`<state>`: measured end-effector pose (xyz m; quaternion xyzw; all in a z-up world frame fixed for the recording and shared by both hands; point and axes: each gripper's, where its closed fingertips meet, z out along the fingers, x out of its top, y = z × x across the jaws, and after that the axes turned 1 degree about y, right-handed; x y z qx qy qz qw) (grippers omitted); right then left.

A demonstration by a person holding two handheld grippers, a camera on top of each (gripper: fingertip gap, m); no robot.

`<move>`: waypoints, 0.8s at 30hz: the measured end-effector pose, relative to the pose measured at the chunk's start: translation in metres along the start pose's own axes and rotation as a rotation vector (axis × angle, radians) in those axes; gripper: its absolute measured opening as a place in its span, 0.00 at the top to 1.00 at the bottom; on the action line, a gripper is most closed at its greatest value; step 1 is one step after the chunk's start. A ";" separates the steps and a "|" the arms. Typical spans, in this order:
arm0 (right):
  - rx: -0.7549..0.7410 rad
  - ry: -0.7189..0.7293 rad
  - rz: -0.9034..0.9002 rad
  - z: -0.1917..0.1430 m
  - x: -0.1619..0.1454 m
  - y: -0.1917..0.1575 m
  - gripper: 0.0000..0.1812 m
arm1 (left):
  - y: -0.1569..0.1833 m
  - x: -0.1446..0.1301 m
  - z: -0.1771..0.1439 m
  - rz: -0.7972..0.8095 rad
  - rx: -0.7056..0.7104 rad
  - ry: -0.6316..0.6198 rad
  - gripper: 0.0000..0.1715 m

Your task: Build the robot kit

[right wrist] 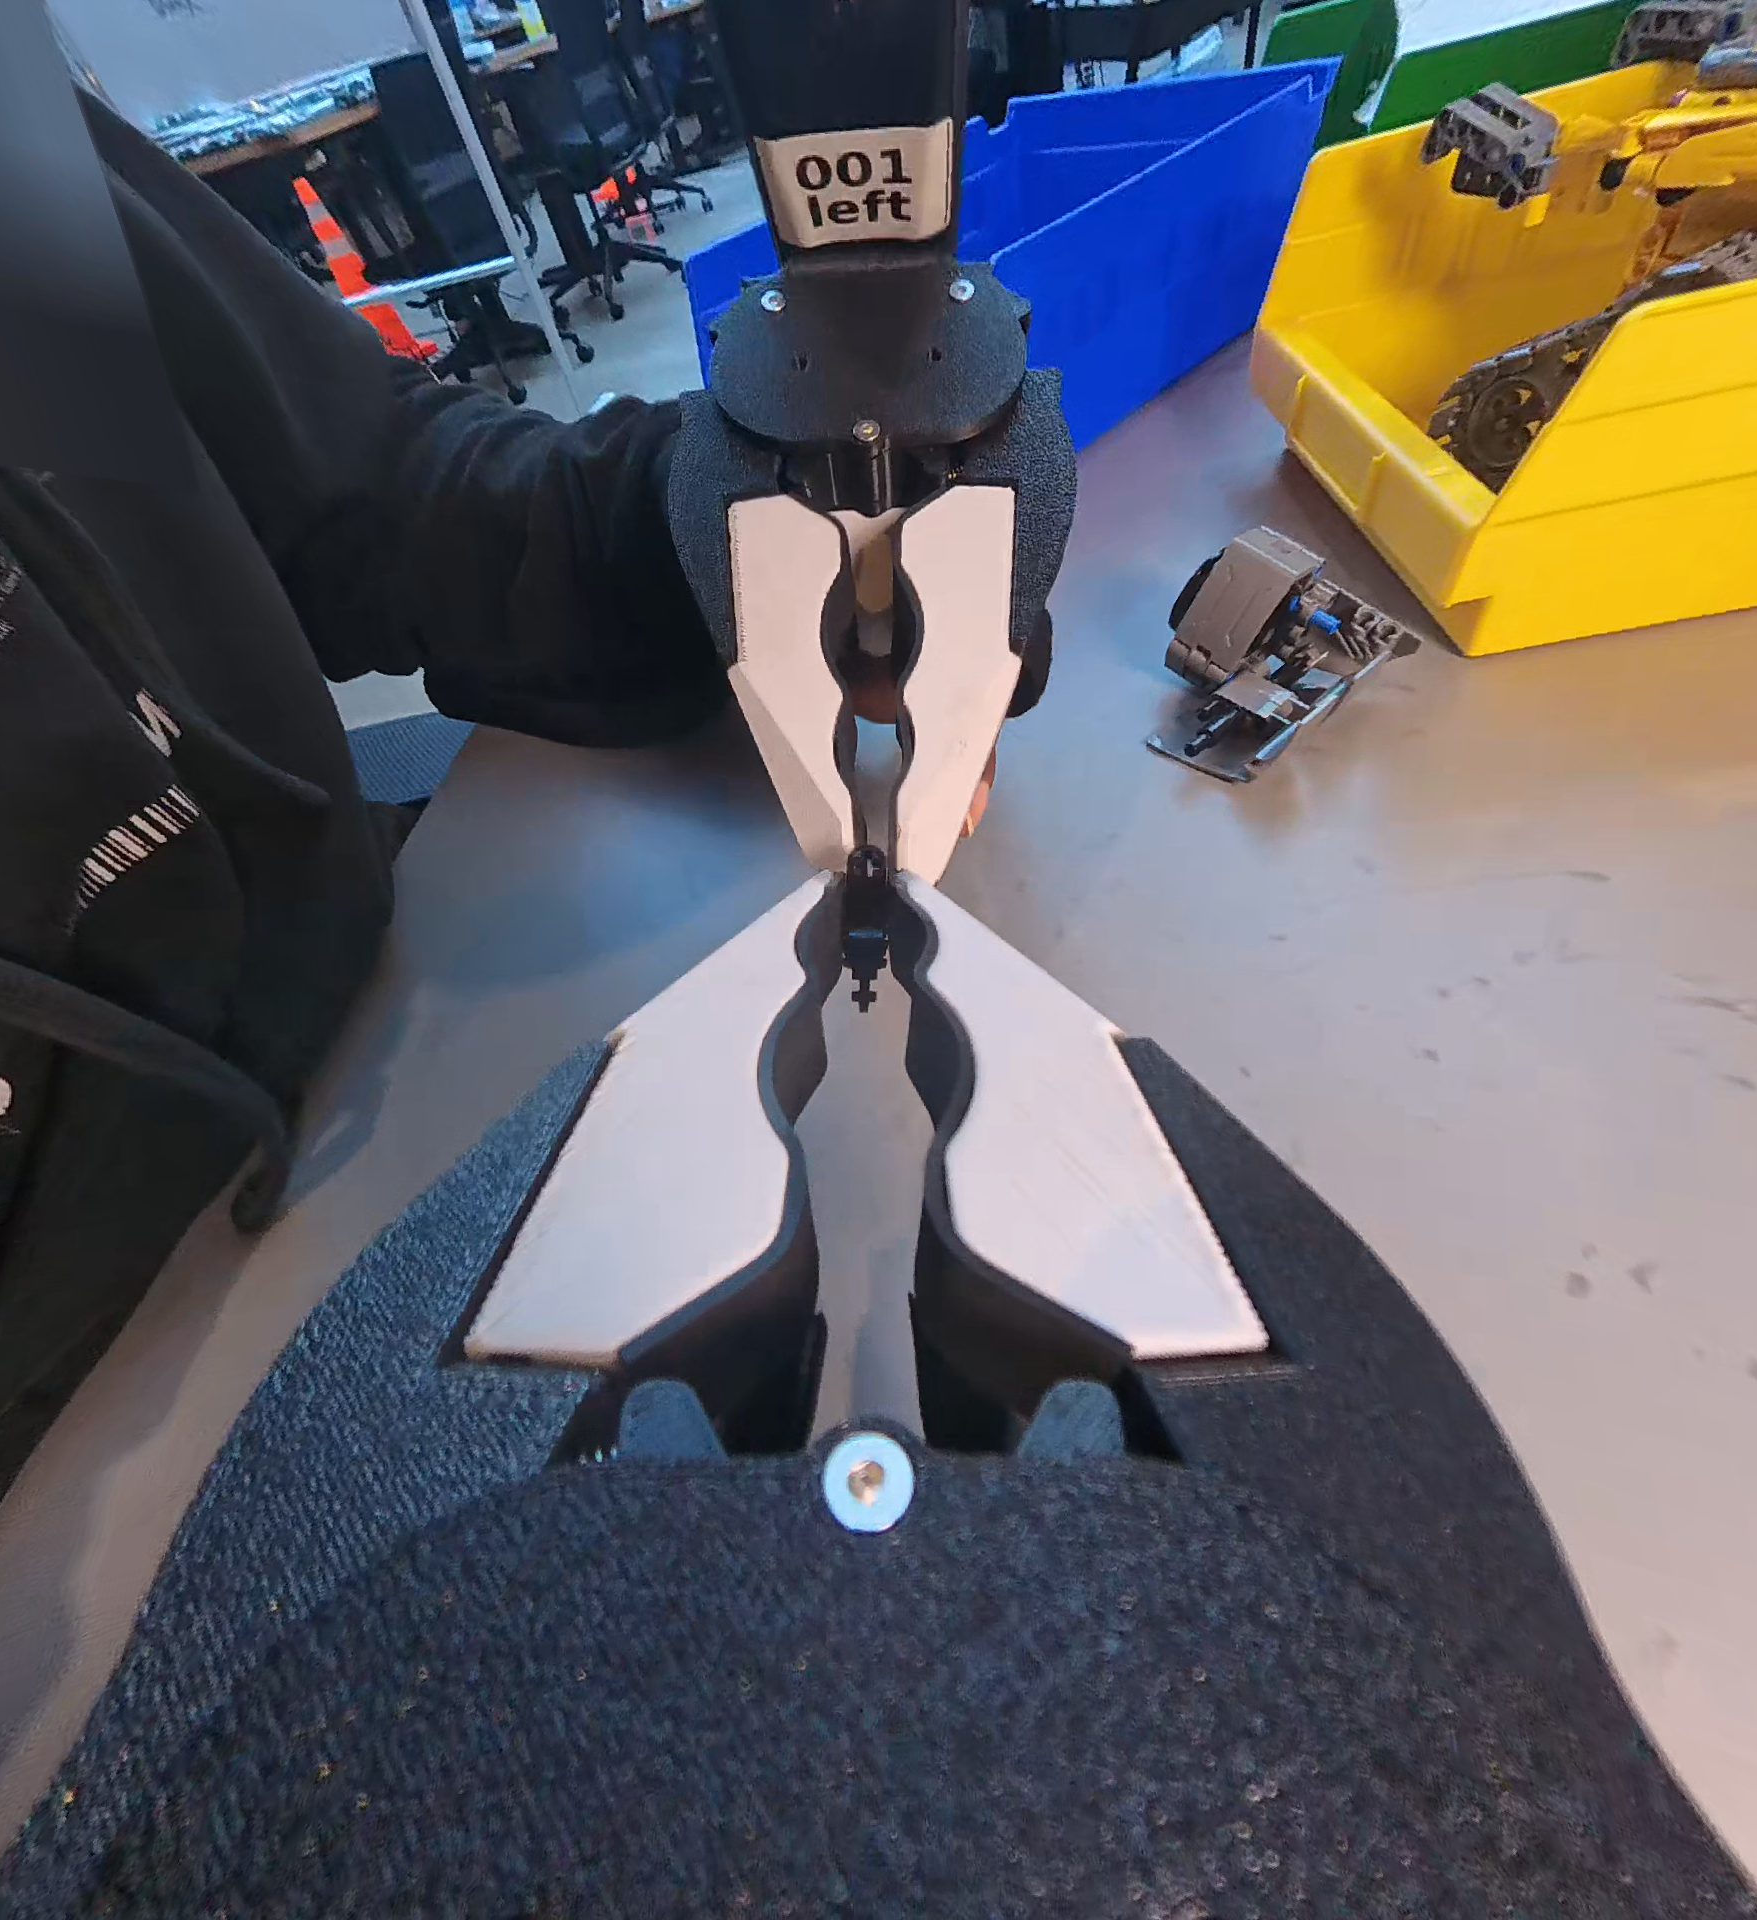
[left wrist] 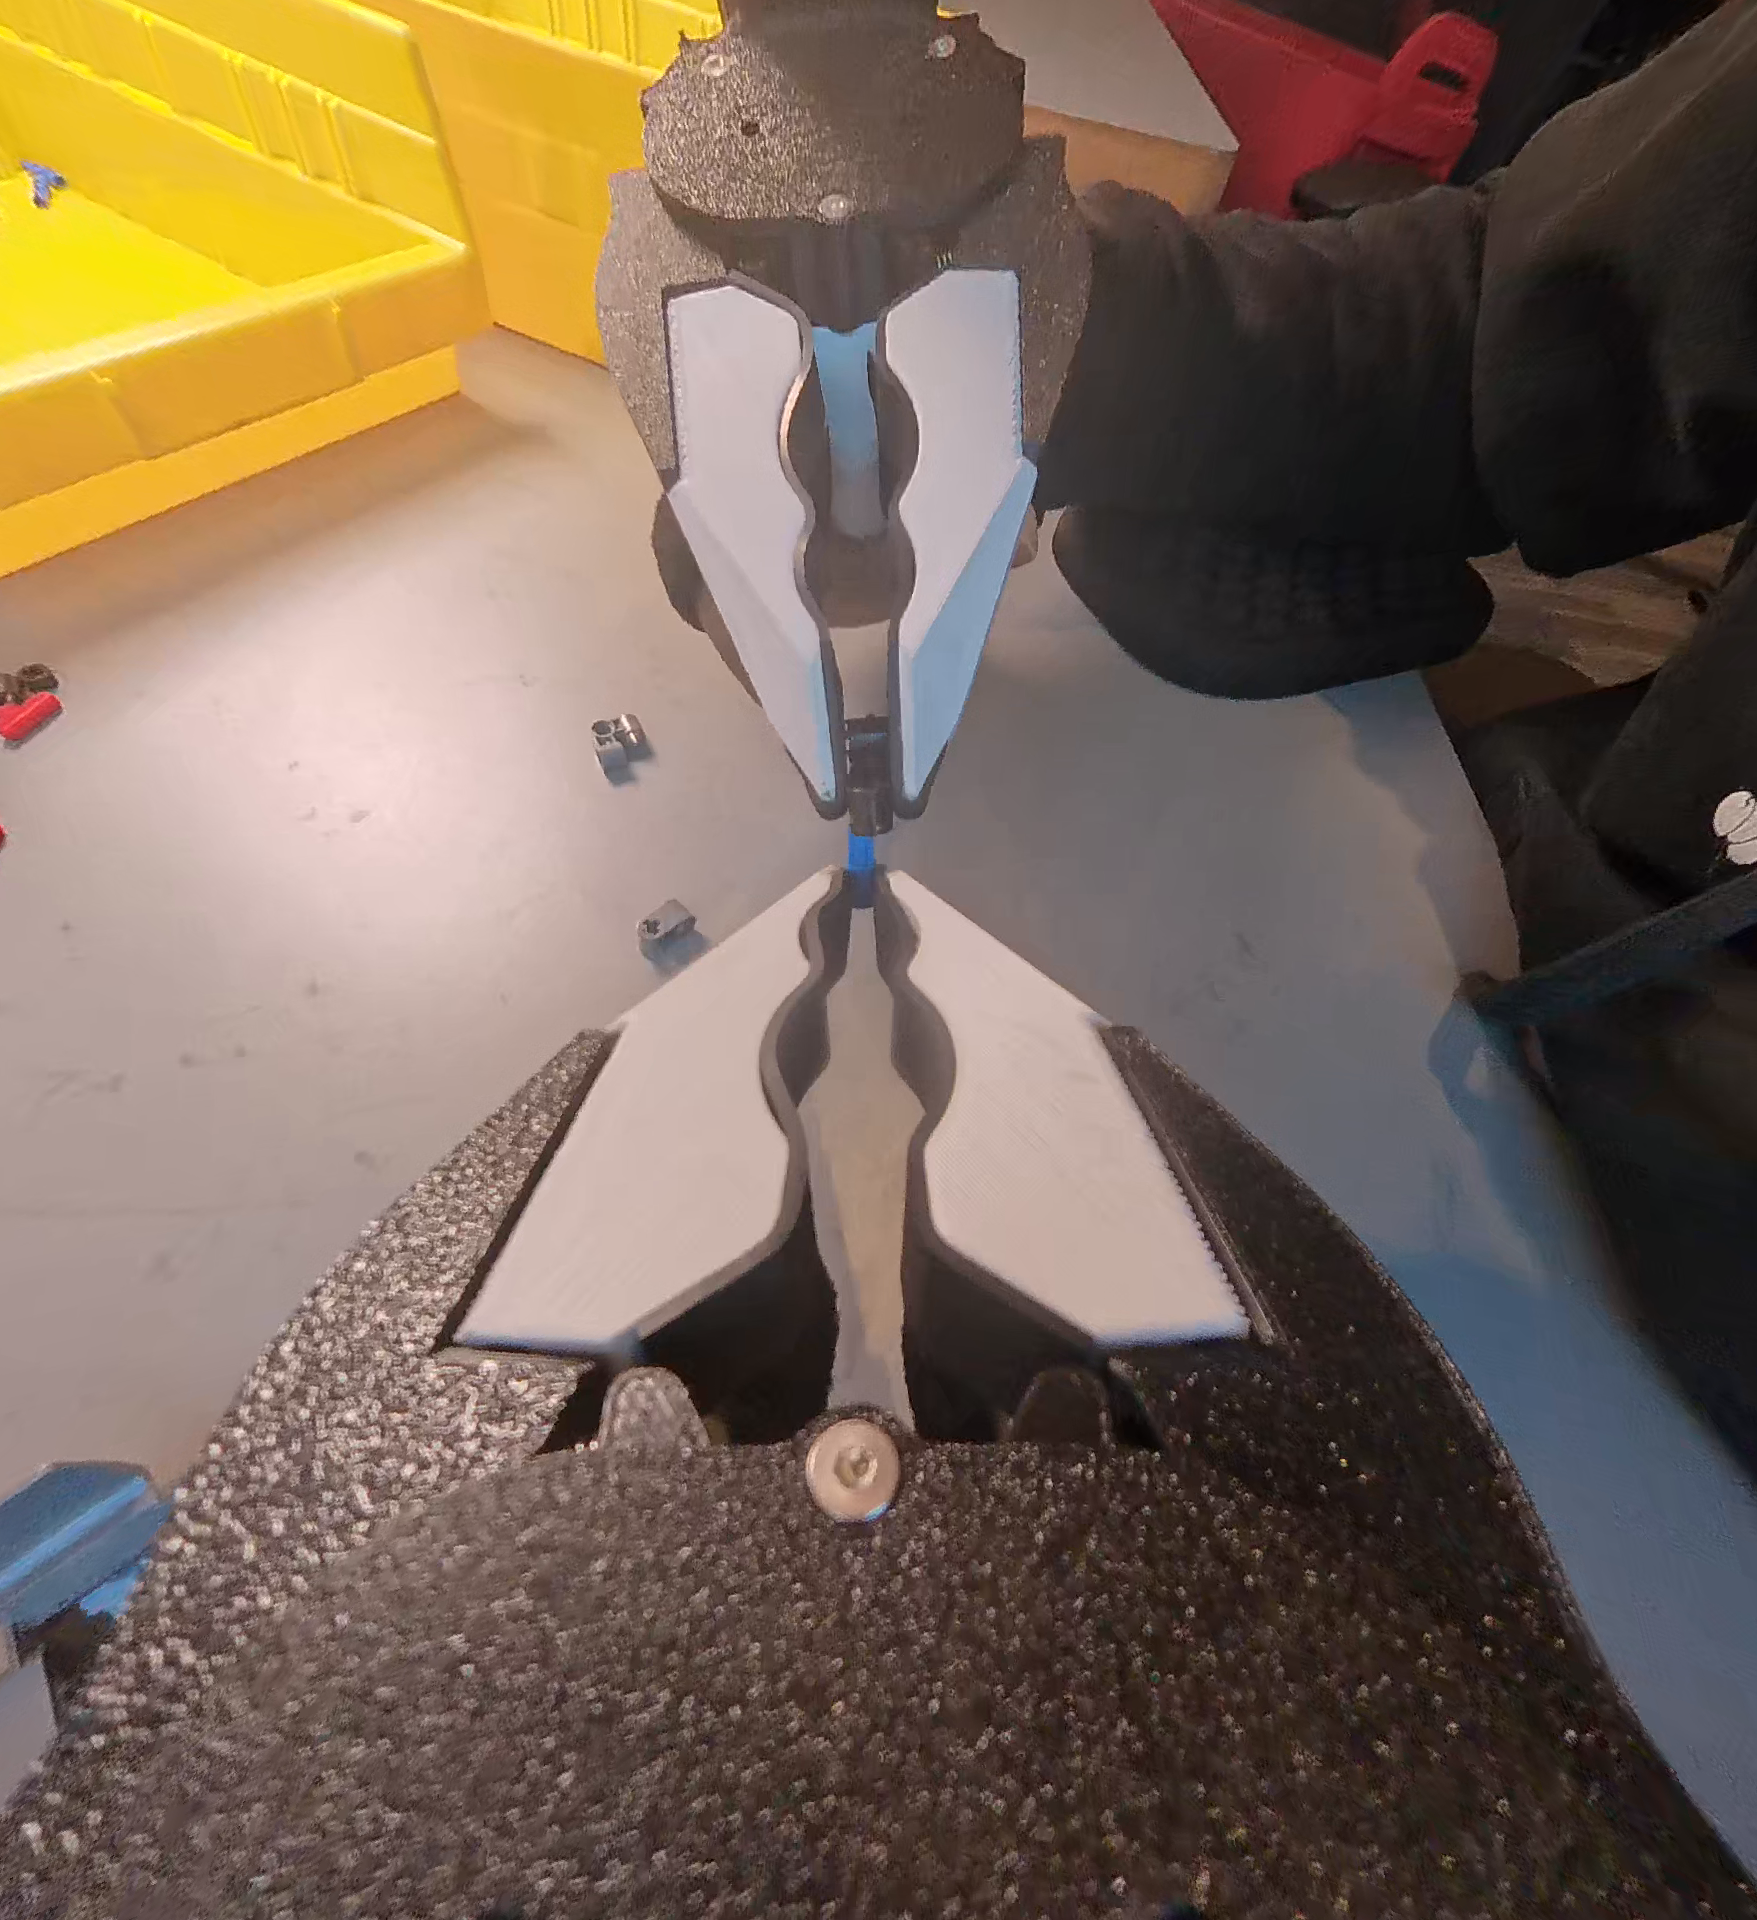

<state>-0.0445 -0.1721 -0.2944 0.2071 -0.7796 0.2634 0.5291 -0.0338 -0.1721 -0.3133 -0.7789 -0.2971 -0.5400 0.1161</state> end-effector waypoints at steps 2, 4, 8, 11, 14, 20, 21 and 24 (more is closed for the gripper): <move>-0.008 0.002 -0.011 -0.001 0.002 0.000 0.96 | 0.000 0.002 -0.001 0.000 0.002 0.014 0.98; -0.011 0.011 -0.013 -0.002 0.004 0.000 0.96 | -0.001 0.005 -0.001 -0.004 0.005 0.033 0.98; -0.041 0.031 -0.023 -0.006 0.009 0.004 0.96 | -0.005 0.011 -0.006 0.001 0.029 0.066 0.98; -0.040 0.039 -0.022 -0.006 0.010 0.003 0.96 | -0.004 0.012 -0.007 0.008 0.028 0.065 0.98; -0.051 0.046 -0.020 -0.005 0.010 0.006 0.96 | -0.003 0.011 -0.006 0.014 0.030 0.059 0.98; -0.052 0.043 -0.021 -0.006 0.010 0.005 0.96 | -0.007 0.012 -0.006 0.029 0.068 0.058 0.98; -0.055 0.047 -0.021 -0.006 0.011 0.005 0.96 | -0.008 0.013 -0.007 0.032 0.072 0.058 0.98; -0.077 0.026 -0.034 -0.004 0.009 0.008 0.96 | -0.009 0.010 -0.007 0.058 0.095 0.029 0.98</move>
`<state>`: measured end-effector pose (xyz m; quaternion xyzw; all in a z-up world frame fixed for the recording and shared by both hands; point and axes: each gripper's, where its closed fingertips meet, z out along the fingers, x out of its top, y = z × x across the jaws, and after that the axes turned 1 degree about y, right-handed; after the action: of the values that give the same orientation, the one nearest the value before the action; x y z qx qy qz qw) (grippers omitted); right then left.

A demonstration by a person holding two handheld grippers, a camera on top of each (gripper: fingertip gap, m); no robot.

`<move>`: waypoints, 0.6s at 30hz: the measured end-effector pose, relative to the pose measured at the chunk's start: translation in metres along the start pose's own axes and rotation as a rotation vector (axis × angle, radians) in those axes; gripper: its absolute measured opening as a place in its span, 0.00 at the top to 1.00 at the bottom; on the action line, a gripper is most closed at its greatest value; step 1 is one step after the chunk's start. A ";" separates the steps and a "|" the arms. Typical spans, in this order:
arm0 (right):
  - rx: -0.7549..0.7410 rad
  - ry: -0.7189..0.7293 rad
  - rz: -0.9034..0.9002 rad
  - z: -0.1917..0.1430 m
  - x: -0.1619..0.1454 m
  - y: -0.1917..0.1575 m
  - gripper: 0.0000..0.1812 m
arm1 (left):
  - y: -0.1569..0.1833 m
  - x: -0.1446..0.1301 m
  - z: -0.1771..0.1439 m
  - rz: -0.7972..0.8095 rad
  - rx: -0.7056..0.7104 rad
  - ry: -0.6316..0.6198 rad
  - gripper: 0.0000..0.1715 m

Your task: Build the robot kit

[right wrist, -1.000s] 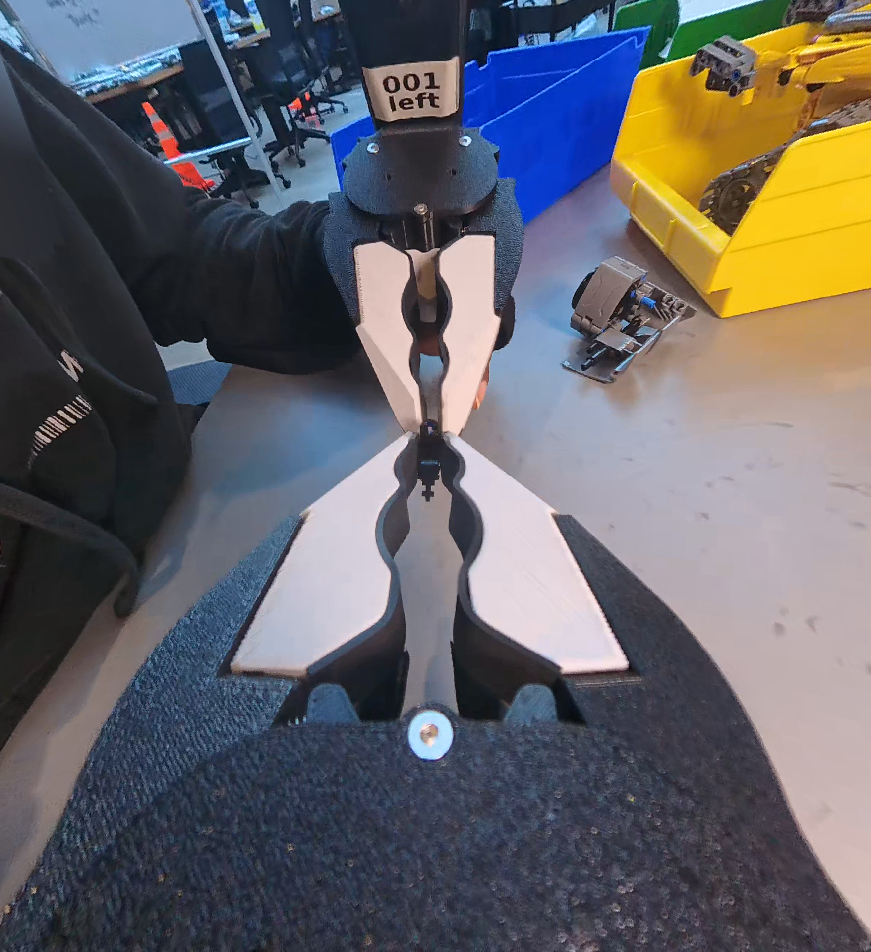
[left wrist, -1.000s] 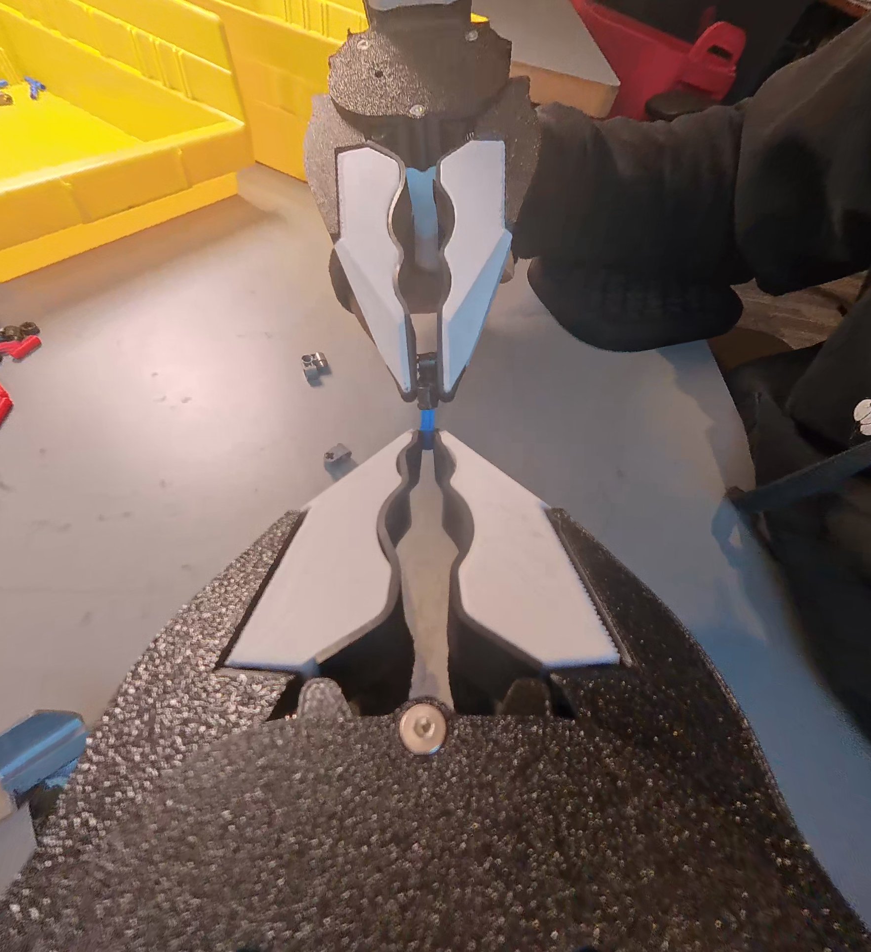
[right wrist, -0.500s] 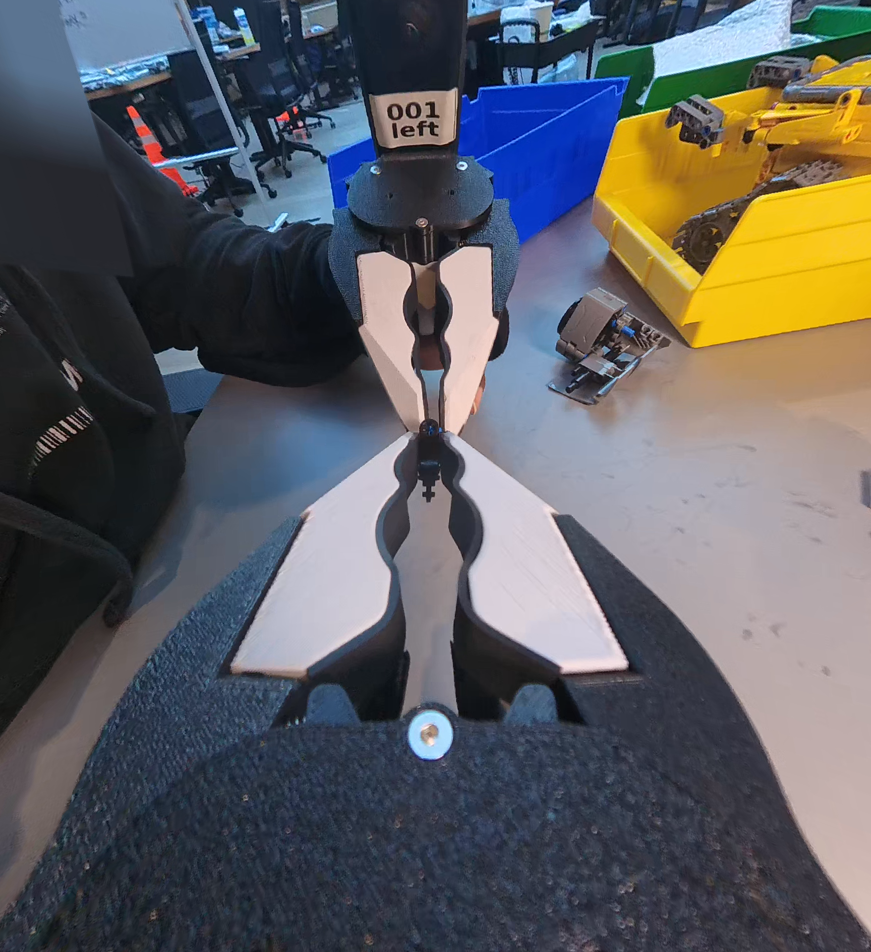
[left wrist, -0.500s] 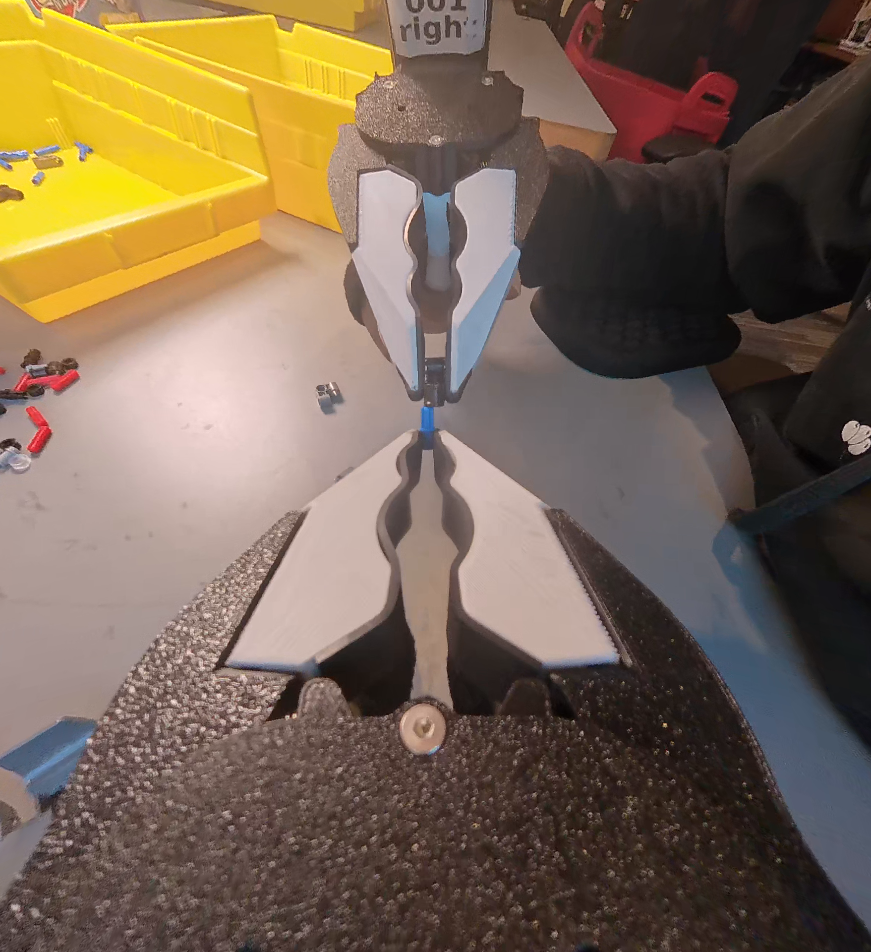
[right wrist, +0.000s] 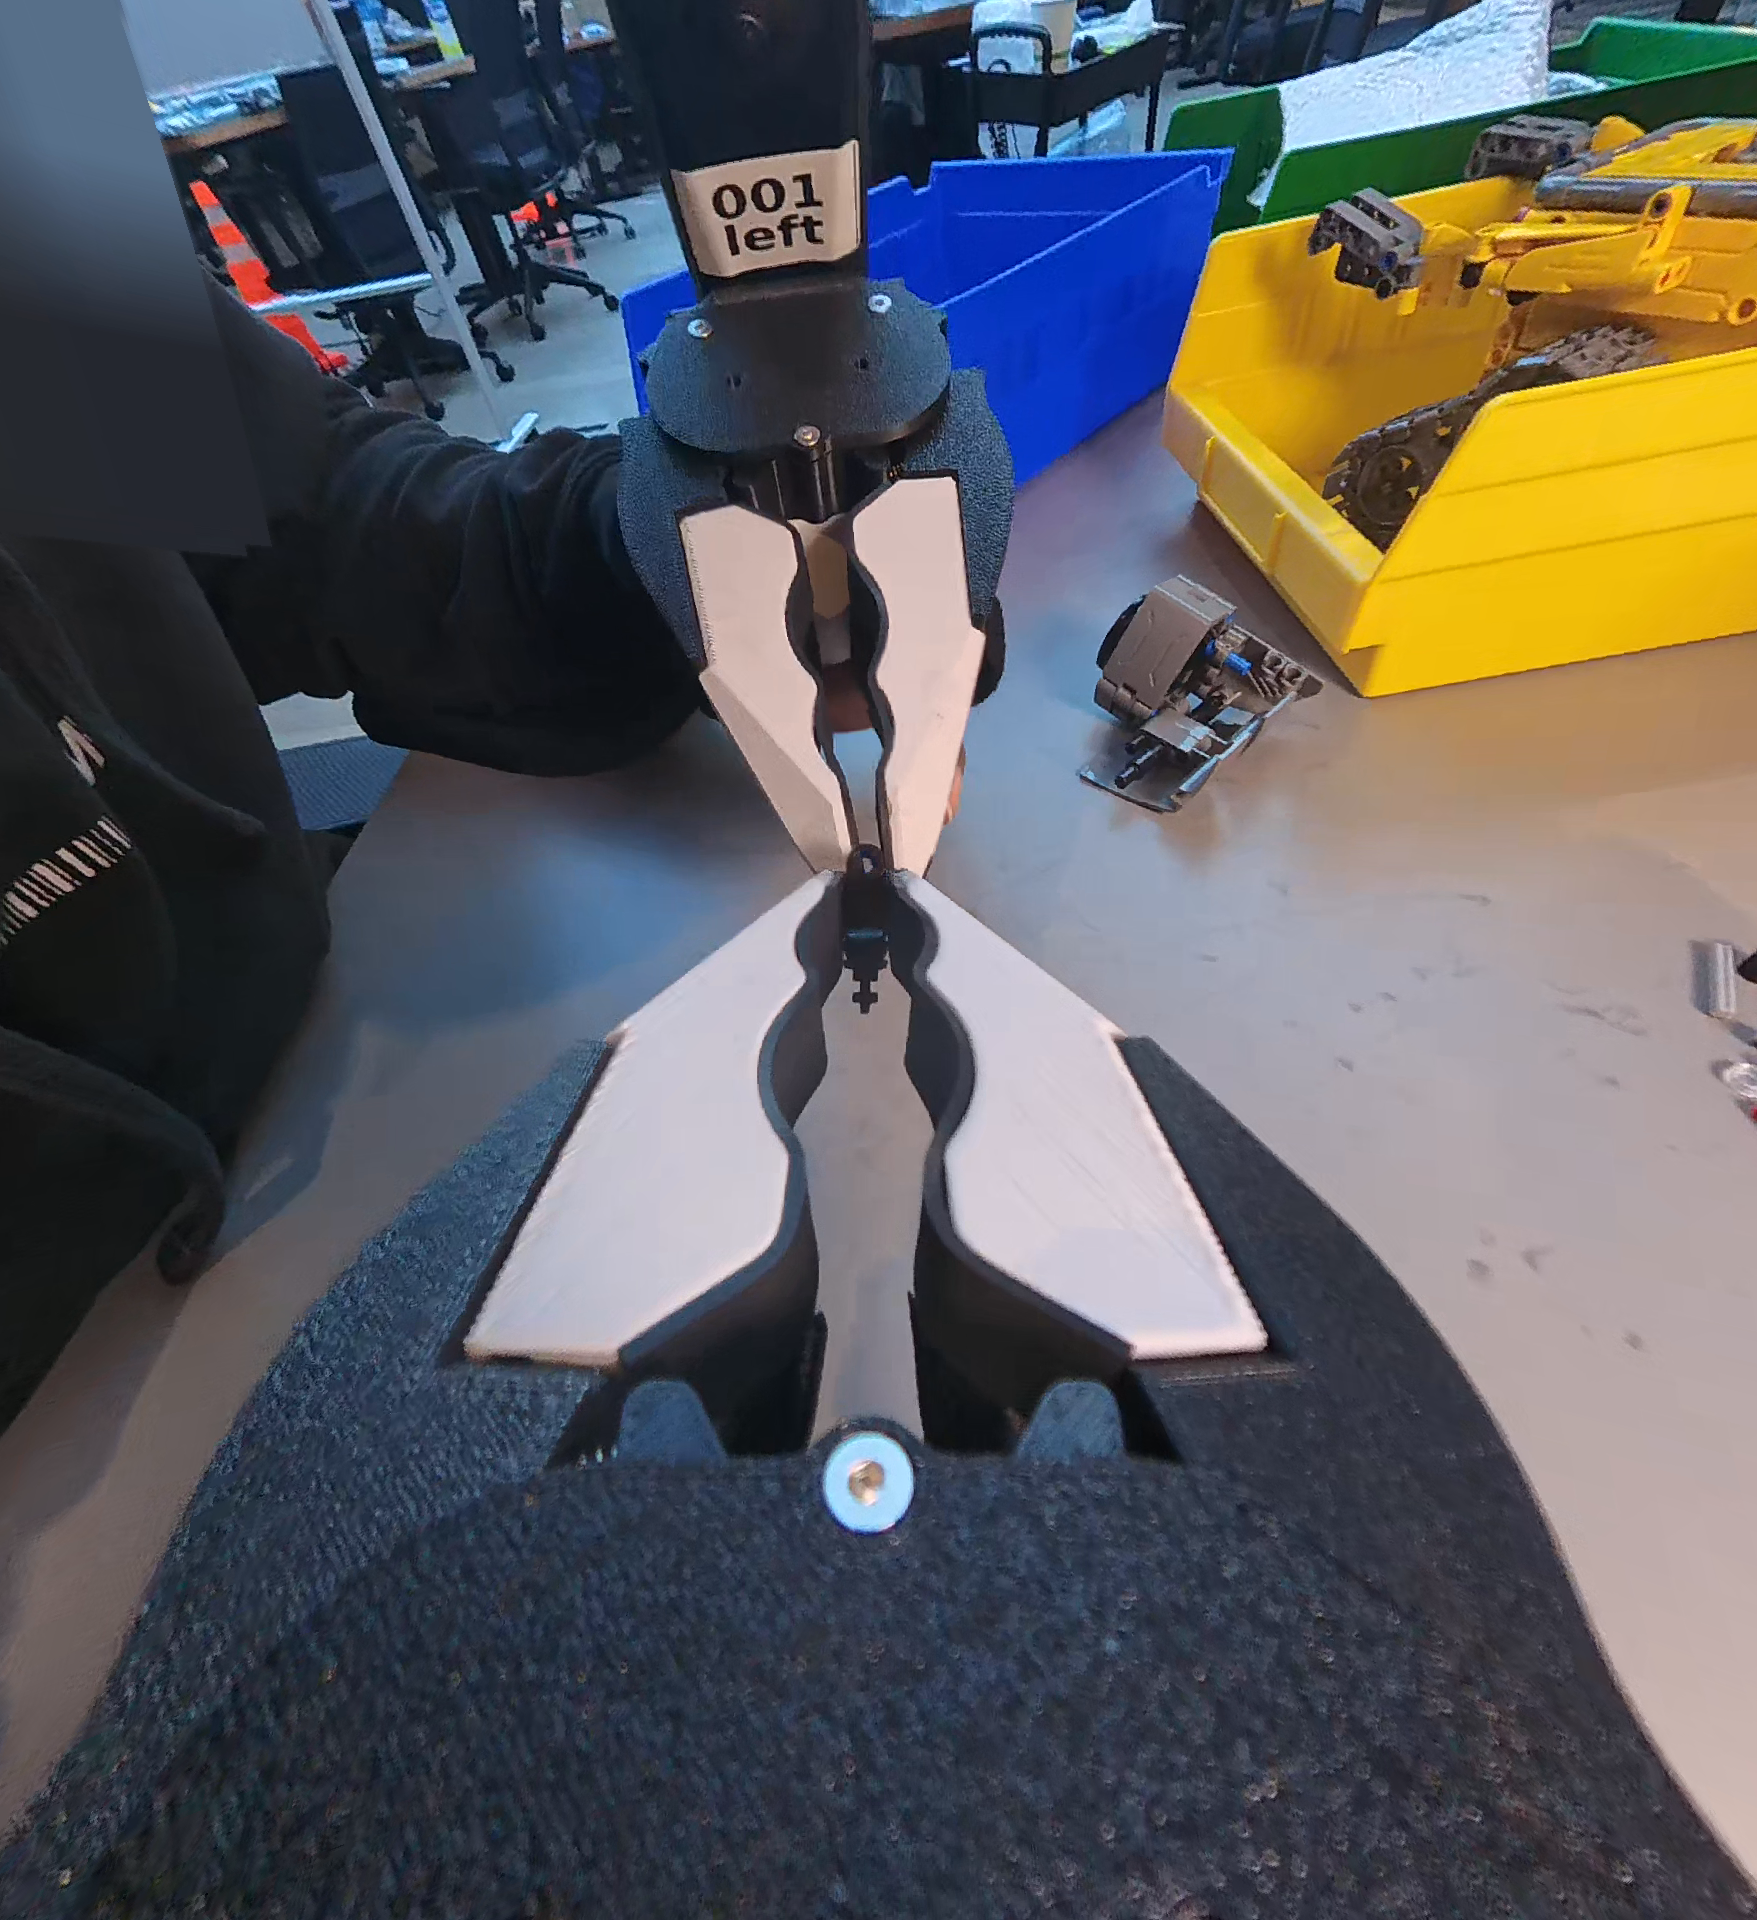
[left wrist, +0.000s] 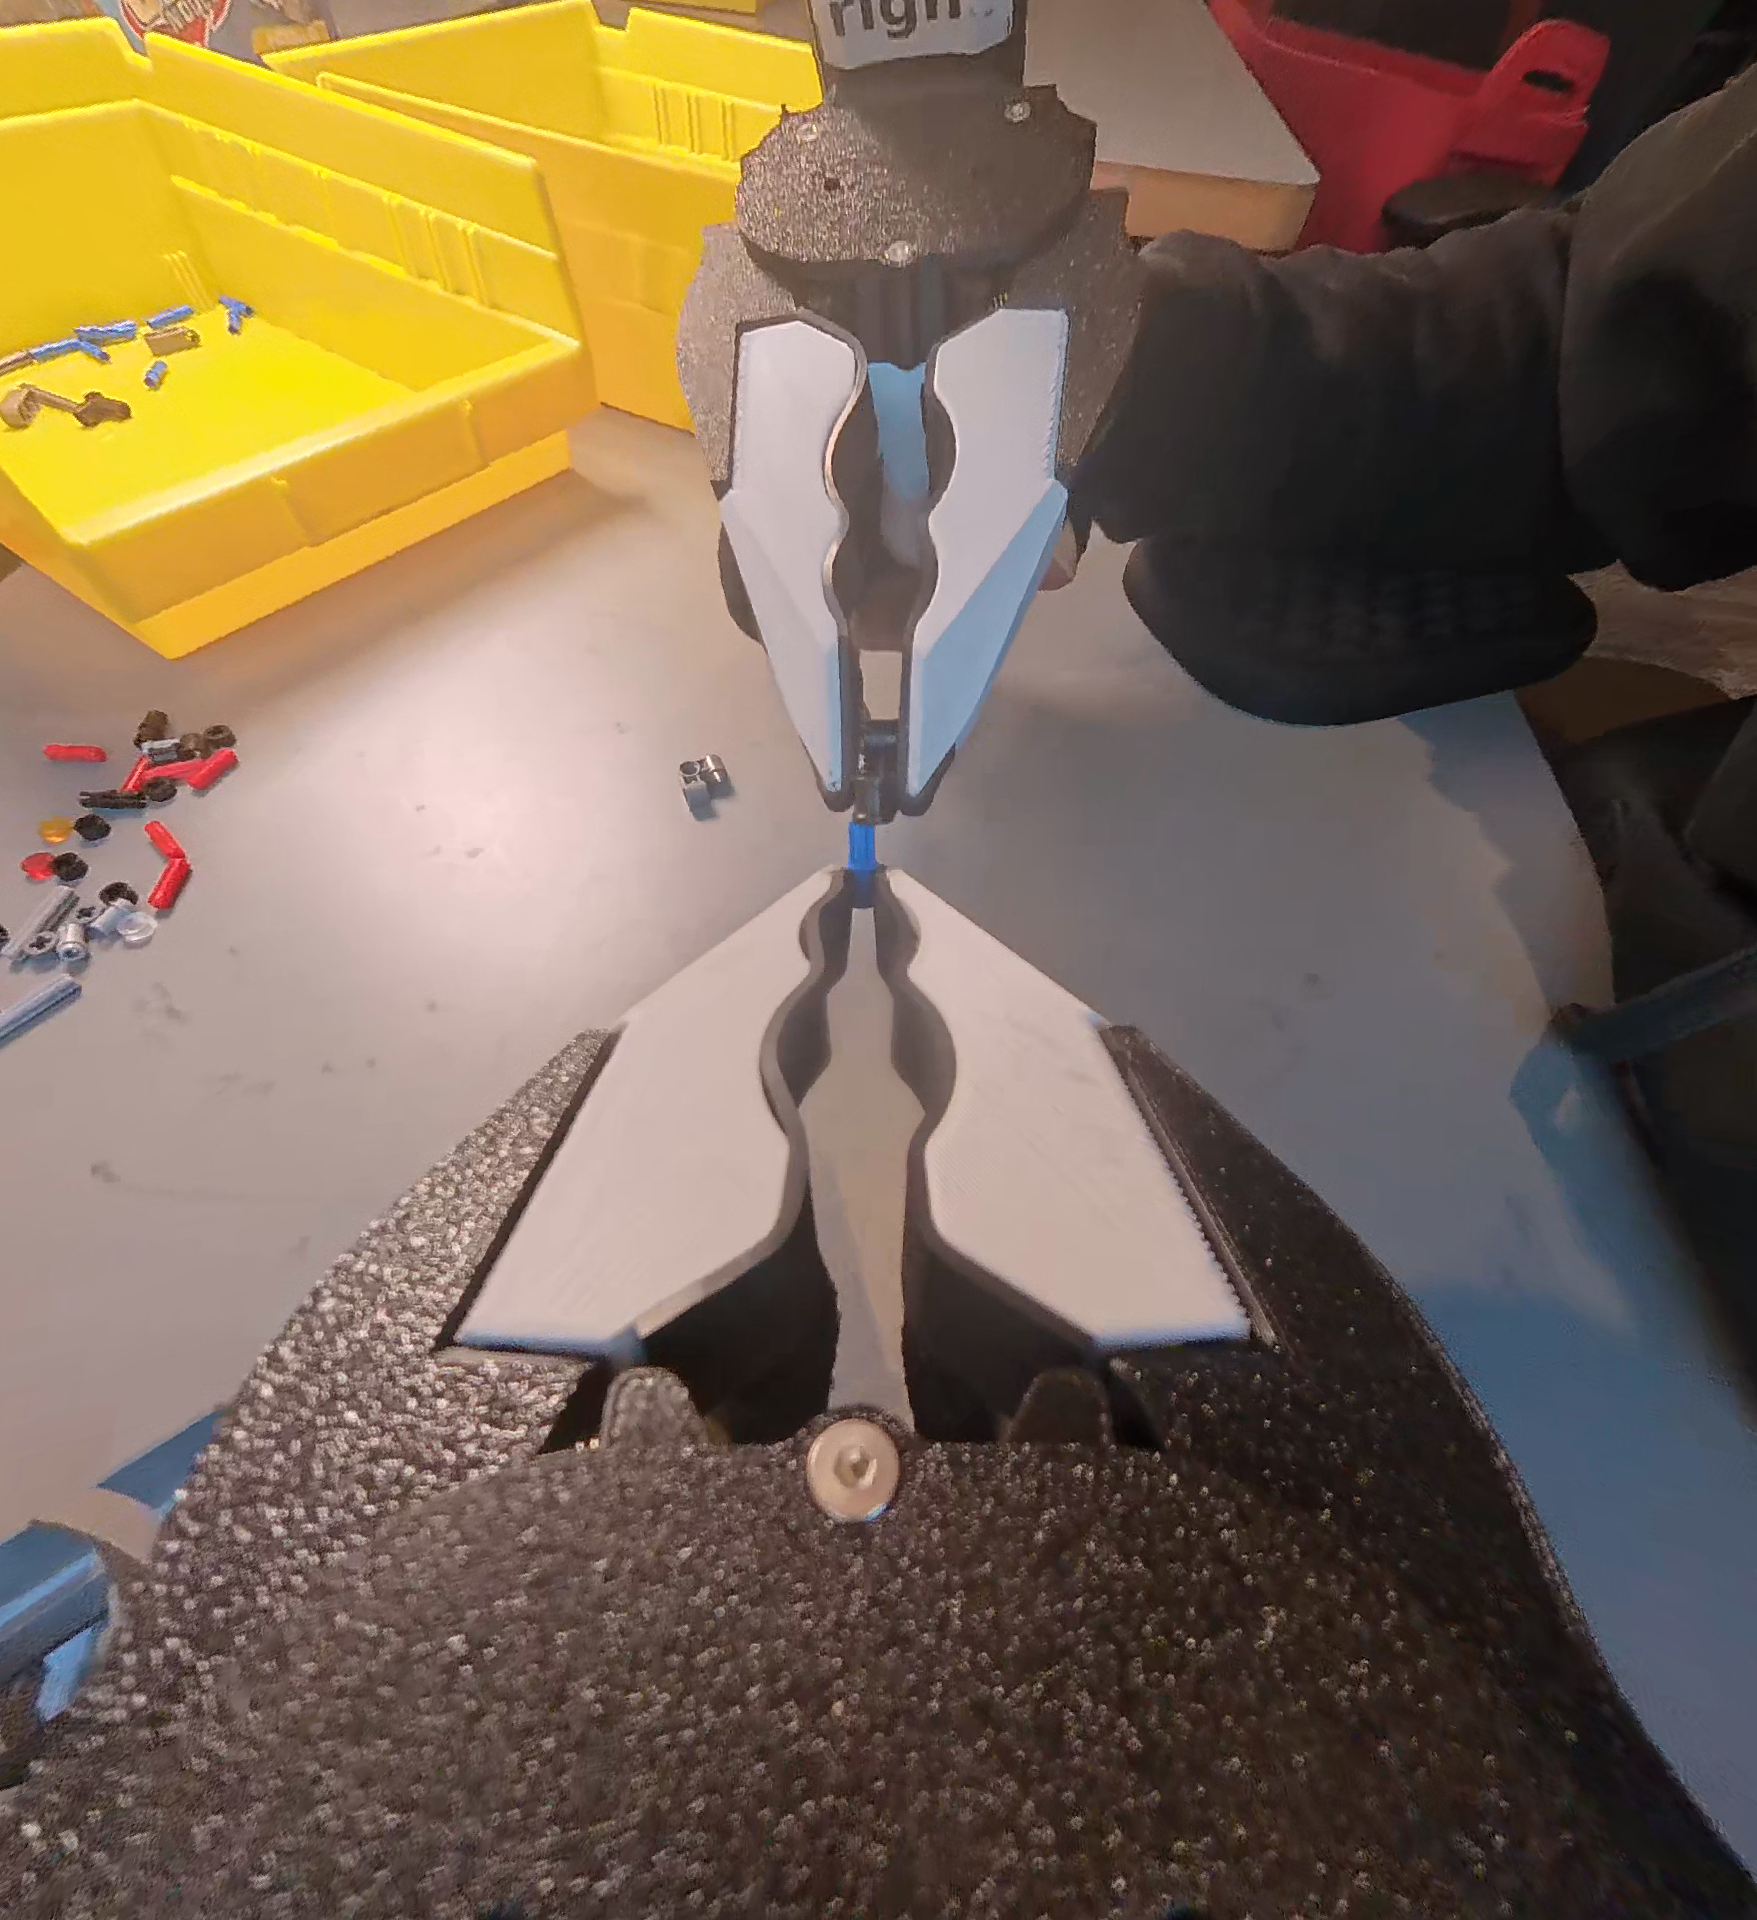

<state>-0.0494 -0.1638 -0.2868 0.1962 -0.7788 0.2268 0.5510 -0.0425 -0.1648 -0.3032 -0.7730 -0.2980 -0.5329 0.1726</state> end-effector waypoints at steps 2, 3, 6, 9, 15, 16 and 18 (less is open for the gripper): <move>0.001 0.005 0.006 0.000 0.001 0.000 0.96 | 0.001 0.000 0.000 0.010 0.004 -0.005 0.98; -0.005 0.003 0.004 0.000 0.000 0.001 0.96 | 0.000 0.000 0.001 0.014 0.010 -0.007 0.98; -0.019 -0.012 -0.011 0.000 -0.001 0.002 0.96 | 0.000 0.000 0.001 0.023 0.014 -0.014 0.98; -0.021 -0.008 -0.008 -0.001 0.000 0.002 0.96 | 0.000 0.001 0.000 0.022 0.022 -0.013 0.98; -0.002 0.011 0.008 0.003 0.000 -0.001 0.96 | -0.002 -0.001 0.000 0.020 0.033 -0.026 0.98; -0.005 0.007 0.003 0.003 0.000 -0.001 0.96 | -0.003 -0.001 0.000 0.022 0.035 -0.025 0.98; -0.004 0.019 0.006 0.002 0.003 -0.001 0.96 | -0.003 0.001 -0.001 0.017 0.032 -0.014 0.98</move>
<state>-0.0514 -0.1658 -0.2847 0.1904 -0.7745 0.2288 0.5582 -0.0450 -0.1634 -0.3022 -0.7764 -0.3009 -0.5211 0.1874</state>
